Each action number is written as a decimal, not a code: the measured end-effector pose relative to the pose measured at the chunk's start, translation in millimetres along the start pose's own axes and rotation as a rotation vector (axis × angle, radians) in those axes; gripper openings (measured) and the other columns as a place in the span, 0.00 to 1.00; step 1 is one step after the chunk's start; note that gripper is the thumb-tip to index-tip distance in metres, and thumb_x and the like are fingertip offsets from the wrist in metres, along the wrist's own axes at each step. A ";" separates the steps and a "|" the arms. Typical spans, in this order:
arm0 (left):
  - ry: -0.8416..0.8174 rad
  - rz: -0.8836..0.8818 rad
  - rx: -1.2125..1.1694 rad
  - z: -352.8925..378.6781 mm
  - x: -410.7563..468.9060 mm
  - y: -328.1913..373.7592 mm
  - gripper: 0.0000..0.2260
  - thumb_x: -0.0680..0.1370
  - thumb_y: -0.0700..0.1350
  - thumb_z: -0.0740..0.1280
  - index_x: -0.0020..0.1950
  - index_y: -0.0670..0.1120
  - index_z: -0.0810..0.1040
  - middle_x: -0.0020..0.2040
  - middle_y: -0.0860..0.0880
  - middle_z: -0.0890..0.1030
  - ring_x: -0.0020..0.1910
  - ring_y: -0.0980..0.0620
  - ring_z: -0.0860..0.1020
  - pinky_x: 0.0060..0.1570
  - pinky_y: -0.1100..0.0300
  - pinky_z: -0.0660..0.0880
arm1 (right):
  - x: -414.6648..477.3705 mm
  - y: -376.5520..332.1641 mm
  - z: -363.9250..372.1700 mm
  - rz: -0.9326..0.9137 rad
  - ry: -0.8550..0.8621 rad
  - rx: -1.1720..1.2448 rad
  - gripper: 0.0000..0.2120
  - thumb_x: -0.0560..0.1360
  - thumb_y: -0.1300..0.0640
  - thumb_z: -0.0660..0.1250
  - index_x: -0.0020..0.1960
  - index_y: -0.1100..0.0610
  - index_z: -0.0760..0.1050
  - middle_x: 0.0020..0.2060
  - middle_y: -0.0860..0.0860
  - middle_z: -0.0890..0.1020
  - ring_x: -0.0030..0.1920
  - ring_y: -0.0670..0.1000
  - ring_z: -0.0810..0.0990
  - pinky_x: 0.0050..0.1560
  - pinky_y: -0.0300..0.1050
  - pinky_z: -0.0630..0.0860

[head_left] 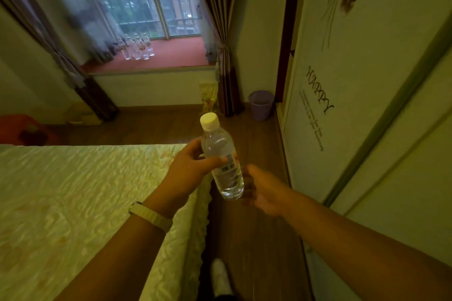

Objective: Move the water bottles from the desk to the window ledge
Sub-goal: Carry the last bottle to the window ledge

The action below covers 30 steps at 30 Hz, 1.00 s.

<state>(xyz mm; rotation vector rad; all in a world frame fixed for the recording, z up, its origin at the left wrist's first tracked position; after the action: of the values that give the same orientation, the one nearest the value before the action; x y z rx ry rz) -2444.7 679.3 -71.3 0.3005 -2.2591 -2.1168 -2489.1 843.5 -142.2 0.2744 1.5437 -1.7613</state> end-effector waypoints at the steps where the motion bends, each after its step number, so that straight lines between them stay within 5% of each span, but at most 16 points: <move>1: -0.004 -0.003 0.001 -3.5 15.5 -2.8 0.21 0.71 0.38 0.76 0.62 0.51 0.79 0.55 0.53 0.85 0.54 0.53 0.83 0.49 0.58 0.78 | 12.6 -7.1 0.2 0.004 0.009 0.006 0.13 0.80 0.50 0.59 0.52 0.55 0.78 0.49 0.57 0.81 0.51 0.58 0.77 0.48 0.50 0.75; 5: -0.024 -0.005 -0.011 -21.3 84.1 -14.3 0.20 0.71 0.37 0.76 0.61 0.50 0.79 0.54 0.51 0.85 0.54 0.52 0.83 0.53 0.53 0.79 | 67.6 -35.3 4.2 0.032 0.037 0.011 0.12 0.81 0.48 0.59 0.52 0.54 0.78 0.51 0.57 0.82 0.56 0.60 0.79 0.62 0.56 0.74; 12: -0.150 -0.003 -0.050 -62.5 226.1 -10.8 0.22 0.71 0.39 0.75 0.63 0.49 0.77 0.56 0.51 0.84 0.54 0.53 0.83 0.51 0.57 0.80 | 170.4 -114.9 17.4 0.039 0.141 0.014 0.14 0.81 0.48 0.58 0.58 0.55 0.75 0.54 0.58 0.81 0.51 0.57 0.80 0.46 0.48 0.75; 18: -0.190 0.014 -0.080 -97.8 323.8 14.7 0.20 0.72 0.37 0.74 0.60 0.52 0.77 0.53 0.53 0.84 0.52 0.58 0.83 0.47 0.62 0.80 | 242.8 -186.4 33.8 0.011 0.148 0.007 0.12 0.80 0.48 0.59 0.54 0.54 0.76 0.51 0.56 0.82 0.49 0.55 0.80 0.46 0.48 0.74; 30: -0.108 -0.049 -0.042 -128.1 482.3 13.1 0.21 0.70 0.37 0.76 0.62 0.50 0.78 0.56 0.49 0.84 0.55 0.50 0.83 0.58 0.47 0.79 | 380.3 -278.7 33.0 0.053 0.071 0.000 0.12 0.79 0.49 0.59 0.52 0.54 0.77 0.47 0.55 0.81 0.47 0.54 0.78 0.52 0.49 0.73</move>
<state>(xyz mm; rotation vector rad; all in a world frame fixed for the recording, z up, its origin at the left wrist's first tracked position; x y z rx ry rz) -2899.6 475.9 -101.4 0.2484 -2.2828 -2.2545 -2922.6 655.6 -156.4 0.3783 1.5722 -1.7263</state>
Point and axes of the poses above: each hand's wrist, its own x-axis towards the middle knuckle, its own z-axis out of the palm, y = z × x, the point moved 1 cm from there along x, towards the middle knuckle
